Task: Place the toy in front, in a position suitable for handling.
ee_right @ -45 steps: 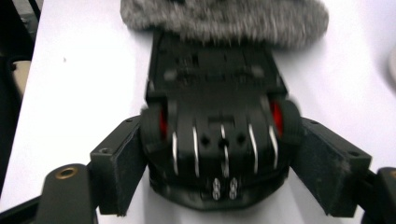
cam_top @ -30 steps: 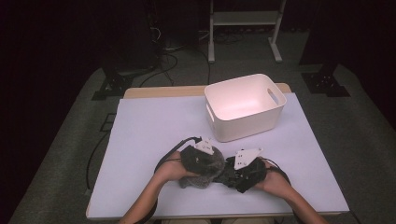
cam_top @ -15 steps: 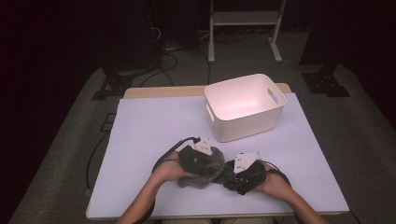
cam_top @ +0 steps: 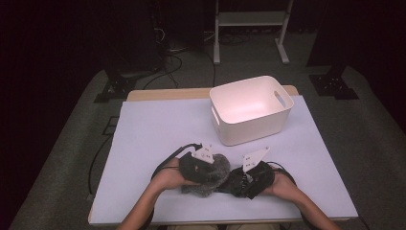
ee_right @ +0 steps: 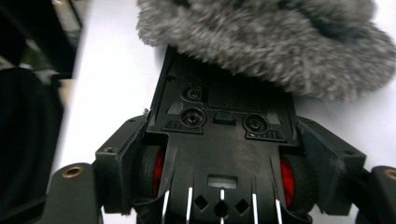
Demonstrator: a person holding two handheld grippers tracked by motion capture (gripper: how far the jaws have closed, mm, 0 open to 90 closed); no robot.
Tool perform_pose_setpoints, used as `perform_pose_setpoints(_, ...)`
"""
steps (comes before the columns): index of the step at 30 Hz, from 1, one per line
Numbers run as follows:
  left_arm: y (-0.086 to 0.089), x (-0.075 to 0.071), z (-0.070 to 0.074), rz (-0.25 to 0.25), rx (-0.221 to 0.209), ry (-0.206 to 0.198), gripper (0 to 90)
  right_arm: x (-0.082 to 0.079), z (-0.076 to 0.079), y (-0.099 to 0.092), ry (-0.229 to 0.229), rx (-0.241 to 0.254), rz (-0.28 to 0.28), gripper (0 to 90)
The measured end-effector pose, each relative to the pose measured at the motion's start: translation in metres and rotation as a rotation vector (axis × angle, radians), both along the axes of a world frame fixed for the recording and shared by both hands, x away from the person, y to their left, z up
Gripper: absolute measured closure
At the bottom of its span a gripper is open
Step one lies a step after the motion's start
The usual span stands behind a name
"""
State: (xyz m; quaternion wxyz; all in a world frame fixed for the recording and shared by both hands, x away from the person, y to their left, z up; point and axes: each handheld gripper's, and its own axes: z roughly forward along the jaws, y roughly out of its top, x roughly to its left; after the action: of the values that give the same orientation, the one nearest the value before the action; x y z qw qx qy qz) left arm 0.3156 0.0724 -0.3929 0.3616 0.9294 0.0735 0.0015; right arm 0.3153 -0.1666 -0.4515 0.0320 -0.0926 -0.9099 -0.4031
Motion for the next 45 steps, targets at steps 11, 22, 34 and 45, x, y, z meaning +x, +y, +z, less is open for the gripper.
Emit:
perform_pose_setpoints(11,-0.011,-0.011,-0.014,-0.04,0.071,0.013,72.7,-0.025,0.002,0.001,-0.115,-0.032,0.005,22.2)
perform_pose_setpoints(22,-0.009,-0.01,-0.016,-0.039,0.069,0.021,72.3,-0.04,0.01,-0.007,-0.222,0.002,-0.04,20.2)
perform_pose_setpoints(34,-0.008,-0.01,-0.009,-0.04,0.038,0.011,72.3,-0.037,0.0,0.001,-0.173,-0.051,-0.027,21.4)
perform_pose_setpoints(45,-0.002,-0.021,0.008,-0.06,0.014,-0.031,72.4,-0.003,-0.003,-0.007,0.124,0.037,-0.087,21.9)
